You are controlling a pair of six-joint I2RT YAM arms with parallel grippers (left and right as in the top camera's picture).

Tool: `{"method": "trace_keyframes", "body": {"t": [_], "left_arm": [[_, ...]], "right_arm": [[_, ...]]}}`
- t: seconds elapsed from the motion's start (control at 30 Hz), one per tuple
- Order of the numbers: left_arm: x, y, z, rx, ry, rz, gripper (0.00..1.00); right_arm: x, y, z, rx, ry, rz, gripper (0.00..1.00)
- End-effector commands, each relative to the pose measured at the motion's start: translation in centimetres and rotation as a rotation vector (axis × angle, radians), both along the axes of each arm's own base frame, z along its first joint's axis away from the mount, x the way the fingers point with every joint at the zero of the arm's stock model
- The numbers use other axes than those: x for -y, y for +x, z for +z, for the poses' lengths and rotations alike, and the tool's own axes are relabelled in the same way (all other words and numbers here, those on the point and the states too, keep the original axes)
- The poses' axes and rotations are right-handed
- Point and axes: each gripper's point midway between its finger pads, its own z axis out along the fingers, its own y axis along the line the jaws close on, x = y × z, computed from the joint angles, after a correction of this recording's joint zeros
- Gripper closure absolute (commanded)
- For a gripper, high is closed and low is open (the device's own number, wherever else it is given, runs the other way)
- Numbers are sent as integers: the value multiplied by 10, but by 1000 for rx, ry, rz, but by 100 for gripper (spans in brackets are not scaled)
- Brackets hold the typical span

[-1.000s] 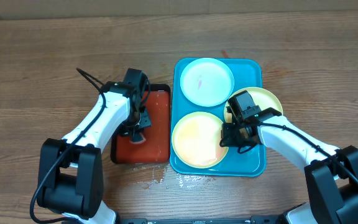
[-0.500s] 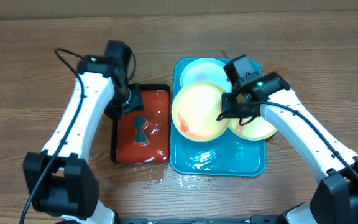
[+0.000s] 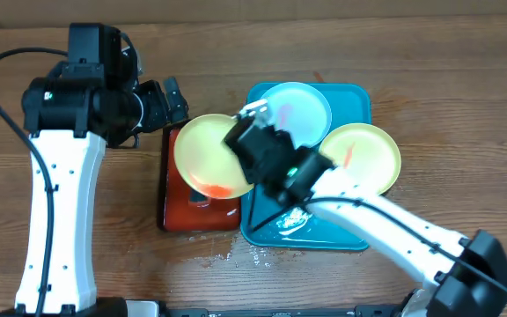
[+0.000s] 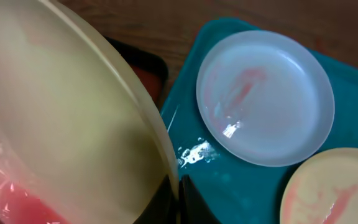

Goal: Clean dirty plates on tray and stack at the side

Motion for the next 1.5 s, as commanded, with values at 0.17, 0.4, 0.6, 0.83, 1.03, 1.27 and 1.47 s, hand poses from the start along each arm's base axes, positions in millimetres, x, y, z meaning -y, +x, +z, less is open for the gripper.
{"method": "trace_keyframes", "body": {"t": [0.17,0.4,0.6,0.83,1.03,1.27,1.47], "left_arm": [[-10,-11,5,-5,58,-14,0],[-9,-11,5,-5,57,-15,0],[-9,-11,5,-5,57,-15,0],[-9,-11,5,-5,57,-15,0],[-9,-11,5,-5,57,-14,0],[-9,-11,5,-5,57,-15,0],[-9,-11,5,-5,57,-14,0]], "right_arm": [[7,5,50,407,-235,-171,96],[-10,-25,70,538,-300,-141,96],[-21,-46,82,614,-325,-121,96],[-24,-54,89,654,-351,-110,96],[-23,-55,92,669,-373,-110,96],[-18,-54,99,705,-393,-140,96],[-18,-54,99,705,-392,-140,96]]}}
